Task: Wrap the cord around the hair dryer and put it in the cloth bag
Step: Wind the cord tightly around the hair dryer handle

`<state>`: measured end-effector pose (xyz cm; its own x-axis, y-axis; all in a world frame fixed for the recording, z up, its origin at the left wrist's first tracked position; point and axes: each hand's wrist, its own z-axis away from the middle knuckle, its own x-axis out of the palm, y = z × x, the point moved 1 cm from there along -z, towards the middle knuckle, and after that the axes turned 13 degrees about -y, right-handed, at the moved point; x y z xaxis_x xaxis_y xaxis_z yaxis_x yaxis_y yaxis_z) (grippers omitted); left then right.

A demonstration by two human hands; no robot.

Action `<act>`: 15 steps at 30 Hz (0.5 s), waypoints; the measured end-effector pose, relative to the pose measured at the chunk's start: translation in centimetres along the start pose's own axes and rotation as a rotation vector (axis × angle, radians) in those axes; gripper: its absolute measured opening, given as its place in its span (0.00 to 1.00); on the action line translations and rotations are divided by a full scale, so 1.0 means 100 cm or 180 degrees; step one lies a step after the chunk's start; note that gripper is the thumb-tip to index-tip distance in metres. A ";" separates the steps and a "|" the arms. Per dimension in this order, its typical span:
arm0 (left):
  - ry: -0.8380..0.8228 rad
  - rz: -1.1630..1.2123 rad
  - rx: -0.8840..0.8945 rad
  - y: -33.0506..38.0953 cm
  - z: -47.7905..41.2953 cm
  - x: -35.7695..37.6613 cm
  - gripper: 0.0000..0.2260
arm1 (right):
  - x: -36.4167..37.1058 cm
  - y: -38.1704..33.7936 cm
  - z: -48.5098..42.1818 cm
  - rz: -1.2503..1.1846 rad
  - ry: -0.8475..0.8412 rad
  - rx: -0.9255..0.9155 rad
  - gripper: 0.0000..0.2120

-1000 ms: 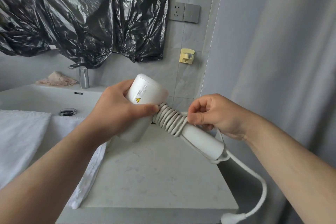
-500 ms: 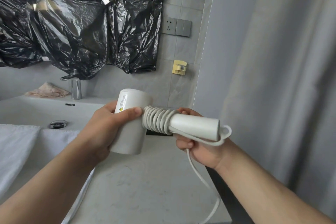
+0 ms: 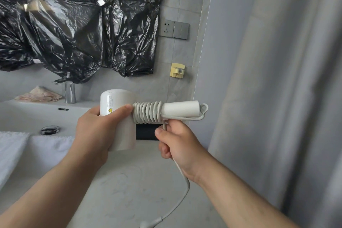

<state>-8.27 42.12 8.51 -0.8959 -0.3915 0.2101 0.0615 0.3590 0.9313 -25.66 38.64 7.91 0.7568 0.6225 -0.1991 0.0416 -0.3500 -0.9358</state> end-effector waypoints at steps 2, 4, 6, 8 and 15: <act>0.0113 -0.0073 0.0117 0.000 0.000 0.001 0.15 | 0.000 -0.002 -0.002 0.0151 -0.0028 0.0079 0.11; 0.0150 -0.0149 0.0271 0.001 0.000 0.004 0.17 | 0.000 -0.003 -0.004 0.0247 -0.0042 0.0171 0.12; 0.0200 -0.0275 0.0381 0.003 0.000 0.006 0.19 | 0.000 -0.005 -0.005 0.0255 -0.0051 0.0242 0.13; 0.0270 -0.0403 0.0509 0.005 0.002 0.008 0.20 | -0.002 -0.008 -0.005 0.0244 -0.0081 0.0308 0.13; 0.0426 -0.1198 0.0909 0.009 0.006 0.009 0.18 | -0.008 -0.014 -0.002 0.0638 -0.0363 0.0494 0.09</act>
<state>-9.29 42.63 9.34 -0.7672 -0.6374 -0.0717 -0.3956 0.3822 0.8351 -26.21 38.45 9.40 0.6613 0.6294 -0.4081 -0.2086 -0.3683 -0.9060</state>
